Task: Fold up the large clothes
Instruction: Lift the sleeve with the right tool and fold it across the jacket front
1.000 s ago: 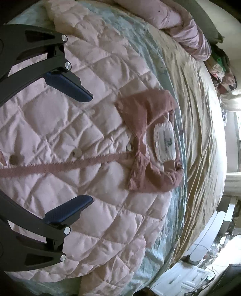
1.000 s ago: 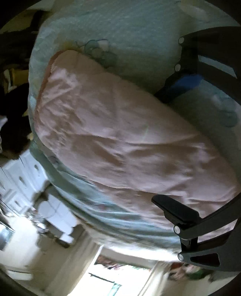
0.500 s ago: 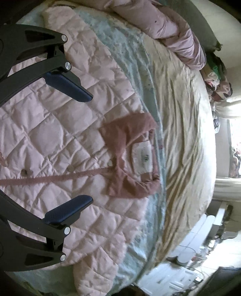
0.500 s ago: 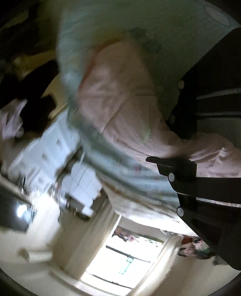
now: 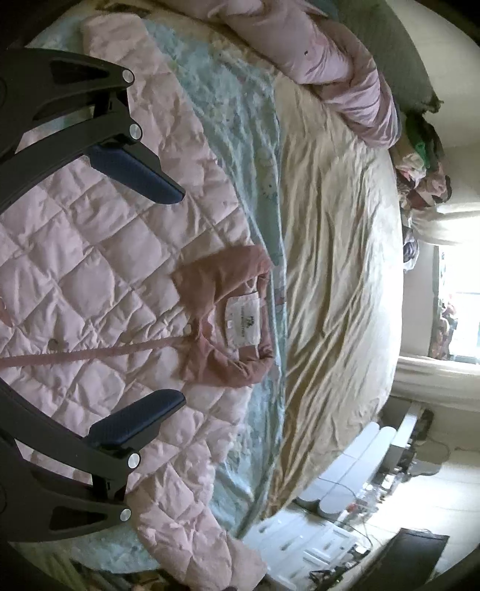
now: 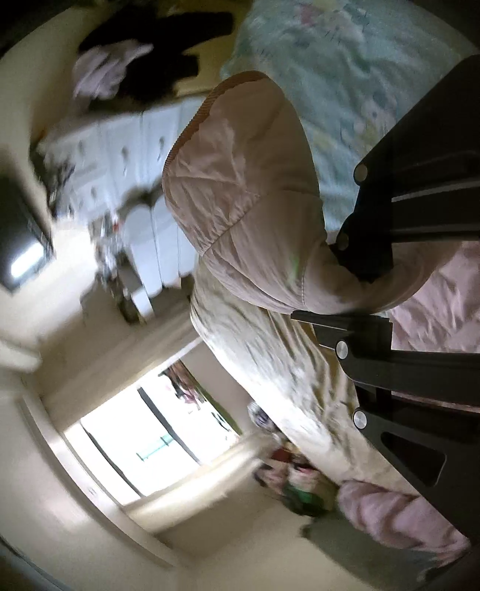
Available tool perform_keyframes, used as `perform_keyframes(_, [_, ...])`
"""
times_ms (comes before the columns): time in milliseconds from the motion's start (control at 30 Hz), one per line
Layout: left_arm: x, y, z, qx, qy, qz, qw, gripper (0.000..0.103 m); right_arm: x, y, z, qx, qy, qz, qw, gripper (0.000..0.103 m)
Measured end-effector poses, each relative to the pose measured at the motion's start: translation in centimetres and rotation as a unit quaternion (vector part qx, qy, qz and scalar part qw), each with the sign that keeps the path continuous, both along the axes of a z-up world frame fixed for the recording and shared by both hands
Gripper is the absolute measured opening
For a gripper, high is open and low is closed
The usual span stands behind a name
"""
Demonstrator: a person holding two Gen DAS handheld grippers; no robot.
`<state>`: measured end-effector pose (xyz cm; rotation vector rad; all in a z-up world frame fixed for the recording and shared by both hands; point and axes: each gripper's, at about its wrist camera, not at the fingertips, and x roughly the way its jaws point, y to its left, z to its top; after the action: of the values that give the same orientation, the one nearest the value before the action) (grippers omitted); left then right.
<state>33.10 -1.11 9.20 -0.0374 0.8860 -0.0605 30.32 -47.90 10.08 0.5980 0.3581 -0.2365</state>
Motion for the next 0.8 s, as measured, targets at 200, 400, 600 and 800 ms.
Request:
perform_keyframes(200, [-0.7, 1.8, 1.8, -0.018, -0.01, -0.009, 0.9997, 0.094, 3.1, 7.2, 1.3, -0.049, 0.008, 0.064, 0.997, 0.014])
perform_keyframes(400, [-0.8, 4.2, 3.3, -0.042, -0.019, 0.003, 0.9989, 0.094, 5.3, 14.3, 1.7, -0.082, 0.0, 0.12, 0.989, 0.014])
perform_keyframes(600, [-0.8, 6.9, 2.8, -0.098, -0.016, 0.025, 0.9948, 0.094, 6.8, 21.6, 0.2, -0.121, 0.003, 0.186, 0.975, 0.014])
perform_keyframes(800, [-1.1, 7.6, 0.0, -0.094, -0.001, 0.027, 0.9952, 0.094, 8.2, 28.1, -4.3, -0.122, 0.029, 0.243, 0.962, 0.014])
